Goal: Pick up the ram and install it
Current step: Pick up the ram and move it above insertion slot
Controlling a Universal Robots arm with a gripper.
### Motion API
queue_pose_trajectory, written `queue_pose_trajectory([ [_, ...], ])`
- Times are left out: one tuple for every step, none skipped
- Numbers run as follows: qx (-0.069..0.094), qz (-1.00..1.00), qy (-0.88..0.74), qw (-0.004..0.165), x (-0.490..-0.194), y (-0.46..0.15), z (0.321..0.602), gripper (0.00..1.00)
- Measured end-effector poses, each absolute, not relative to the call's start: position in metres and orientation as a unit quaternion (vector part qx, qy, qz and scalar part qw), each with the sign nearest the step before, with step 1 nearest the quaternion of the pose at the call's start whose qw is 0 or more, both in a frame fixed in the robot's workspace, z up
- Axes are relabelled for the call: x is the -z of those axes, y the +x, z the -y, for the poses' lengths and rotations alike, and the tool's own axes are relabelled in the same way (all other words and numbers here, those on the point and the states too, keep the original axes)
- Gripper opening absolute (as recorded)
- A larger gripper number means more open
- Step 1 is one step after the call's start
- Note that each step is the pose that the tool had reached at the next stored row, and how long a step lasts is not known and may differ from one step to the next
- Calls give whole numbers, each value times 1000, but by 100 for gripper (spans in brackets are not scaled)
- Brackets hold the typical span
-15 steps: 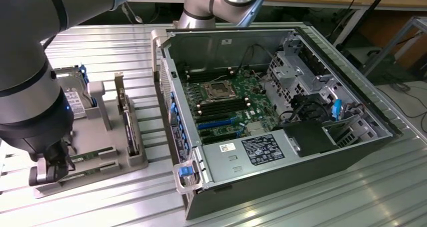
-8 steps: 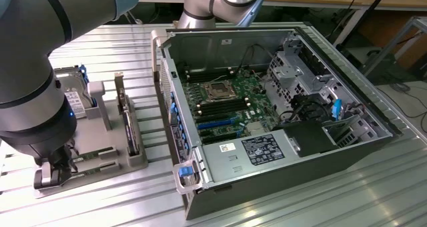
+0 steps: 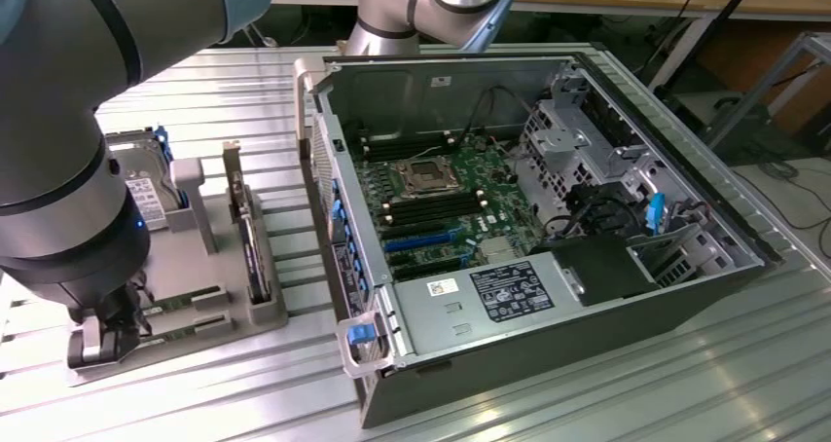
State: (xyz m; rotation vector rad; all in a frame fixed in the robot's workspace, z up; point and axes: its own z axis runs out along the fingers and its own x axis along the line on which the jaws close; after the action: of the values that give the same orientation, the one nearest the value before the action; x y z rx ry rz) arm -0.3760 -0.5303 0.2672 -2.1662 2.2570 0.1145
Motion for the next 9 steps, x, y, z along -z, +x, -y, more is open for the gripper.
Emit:
queue_pose_trajectory([
  [-37,-721,-692,6,-266,-376,530,34],
  [-37,-721,-692,5,-265,-376,530,34],
  [-37,-721,-692,5,-262,-376,530,34],
  [-37,-721,-692,5,-260,-377,530,34],
  [-37,-721,-692,5,-258,-377,530,34],
  [-37,-721,-692,5,-256,-377,530,34],
  [-37,-721,-692,5,-254,-377,530,34],
  [-37,-721,-692,5,-252,-377,530,34],
  [-37,-721,-692,5,-249,-378,530,34],
])
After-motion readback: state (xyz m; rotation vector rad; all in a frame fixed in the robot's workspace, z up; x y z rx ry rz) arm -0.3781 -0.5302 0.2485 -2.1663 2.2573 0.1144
